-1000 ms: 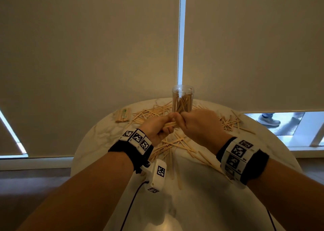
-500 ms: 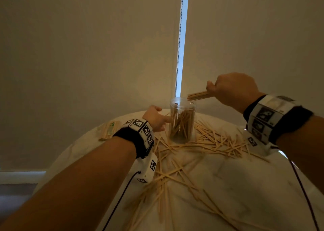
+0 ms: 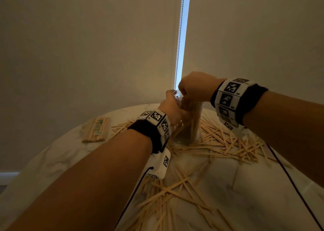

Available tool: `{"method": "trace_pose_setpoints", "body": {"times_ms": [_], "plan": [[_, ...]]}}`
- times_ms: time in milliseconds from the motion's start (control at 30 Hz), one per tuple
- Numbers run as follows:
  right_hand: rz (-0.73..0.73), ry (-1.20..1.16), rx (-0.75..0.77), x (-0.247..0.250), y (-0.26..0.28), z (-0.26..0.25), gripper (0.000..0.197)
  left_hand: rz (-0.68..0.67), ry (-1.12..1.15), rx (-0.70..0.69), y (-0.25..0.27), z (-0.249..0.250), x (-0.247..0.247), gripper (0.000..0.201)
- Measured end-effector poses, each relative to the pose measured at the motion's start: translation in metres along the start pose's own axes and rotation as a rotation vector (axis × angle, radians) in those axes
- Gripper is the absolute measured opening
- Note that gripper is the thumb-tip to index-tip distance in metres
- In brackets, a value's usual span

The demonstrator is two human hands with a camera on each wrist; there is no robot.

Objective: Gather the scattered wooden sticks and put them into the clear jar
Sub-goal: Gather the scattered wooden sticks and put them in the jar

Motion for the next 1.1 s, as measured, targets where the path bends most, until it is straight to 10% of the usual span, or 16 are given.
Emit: {"method": "trace_pose_setpoints", "body": {"times_ms": [567, 767, 867, 967, 1100], "plan": [[-0.207, -0.304, -0.05, -0.001, -0.005, -0.002, 0.034, 0.031, -0.006, -0.012, 0.006, -0.004, -0.001, 0.1], [-0.04, -0.851, -0.238, 0.007, 0.014, 0.051, 0.026, -0.225, -0.106, 0.084, 0.005, -0.011, 0.02, 0.152], [0.014, -0.958, -0.447, -0.027, 0.022, 0.08, 0.028, -0.302, -0.354, 0.25, 0.001, -0.019, 0.05, 0.102], [-0.256, -0.645, -0.453, -0.086, 0.019, 0.081, 0.027, -0.31, -0.661, 0.271, -0.012, -0.038, 0.066, 0.048], [-0.578, -0.361, -0.358, -0.139, 0.01, 0.064, 0.07, -0.362, -0.828, 0.296, -0.025, -0.072, 0.061, 0.06]]}}
Point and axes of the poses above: each hand's wrist, its own y-axis away from the middle knuckle, its own x-axis out of the back of the hand, z = x × y, the point moved 1 cm from there along -y, towards the middle knuckle, and after that the axes turned 15 degrees about -x, right-handed, at the moved point
